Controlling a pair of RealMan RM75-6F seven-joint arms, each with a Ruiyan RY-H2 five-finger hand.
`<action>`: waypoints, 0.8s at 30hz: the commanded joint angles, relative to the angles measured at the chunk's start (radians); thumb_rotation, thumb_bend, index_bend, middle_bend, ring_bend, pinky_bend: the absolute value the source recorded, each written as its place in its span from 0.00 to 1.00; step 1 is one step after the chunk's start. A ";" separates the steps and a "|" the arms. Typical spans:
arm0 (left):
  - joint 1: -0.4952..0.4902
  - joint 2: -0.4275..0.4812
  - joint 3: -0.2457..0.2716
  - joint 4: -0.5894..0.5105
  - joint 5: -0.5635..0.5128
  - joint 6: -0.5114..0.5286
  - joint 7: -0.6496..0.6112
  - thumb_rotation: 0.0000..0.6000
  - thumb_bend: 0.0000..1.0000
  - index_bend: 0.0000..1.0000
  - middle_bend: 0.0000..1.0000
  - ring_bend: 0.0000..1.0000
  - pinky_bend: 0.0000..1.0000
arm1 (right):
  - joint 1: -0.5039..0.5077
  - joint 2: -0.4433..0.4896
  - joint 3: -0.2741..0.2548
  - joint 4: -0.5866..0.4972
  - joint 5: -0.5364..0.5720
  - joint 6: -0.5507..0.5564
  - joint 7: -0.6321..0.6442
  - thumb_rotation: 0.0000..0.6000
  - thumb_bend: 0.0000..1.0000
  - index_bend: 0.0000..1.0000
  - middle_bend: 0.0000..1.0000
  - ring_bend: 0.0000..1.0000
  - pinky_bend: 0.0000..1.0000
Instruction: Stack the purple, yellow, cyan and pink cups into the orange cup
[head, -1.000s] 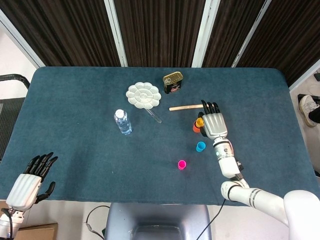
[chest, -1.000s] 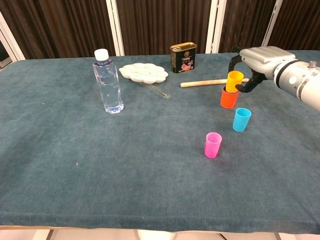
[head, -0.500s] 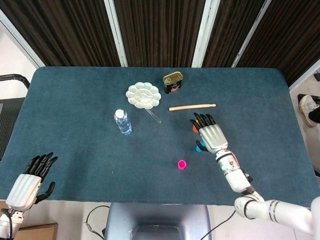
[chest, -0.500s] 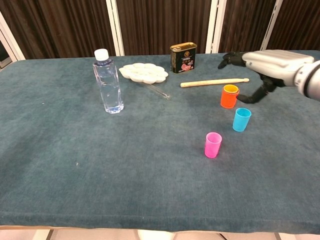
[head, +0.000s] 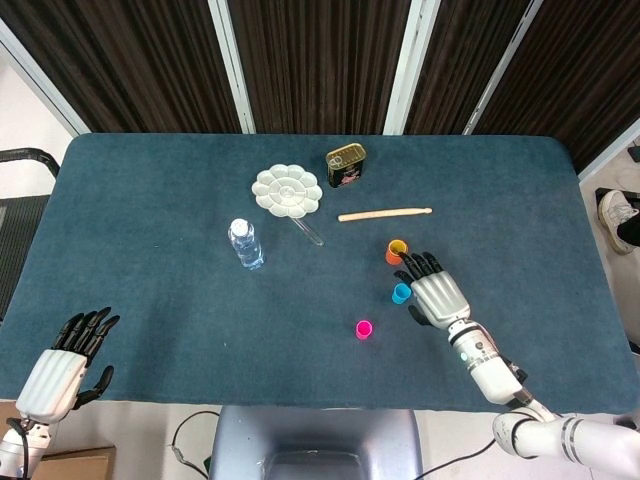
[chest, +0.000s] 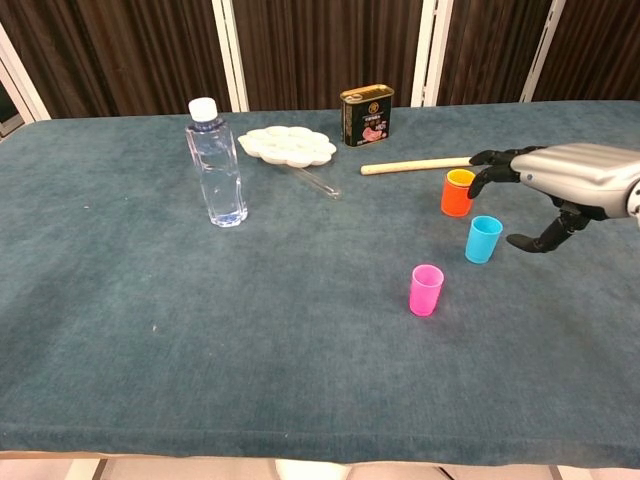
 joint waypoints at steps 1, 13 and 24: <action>-0.002 0.001 -0.001 0.001 -0.001 -0.002 -0.003 1.00 0.46 0.00 0.00 0.00 0.07 | 0.014 -0.035 0.014 0.051 0.024 -0.030 0.006 1.00 0.49 0.36 0.00 0.00 0.00; -0.001 0.003 -0.001 -0.002 -0.002 -0.001 -0.005 1.00 0.46 0.00 0.00 0.00 0.07 | 0.024 -0.097 0.030 0.125 0.040 -0.036 0.001 1.00 0.49 0.47 0.00 0.00 0.00; 0.000 0.005 0.000 0.002 0.002 0.006 -0.014 1.00 0.46 0.00 0.00 0.00 0.07 | 0.016 -0.103 0.075 0.109 0.028 0.023 0.038 1.00 0.49 0.58 0.03 0.00 0.00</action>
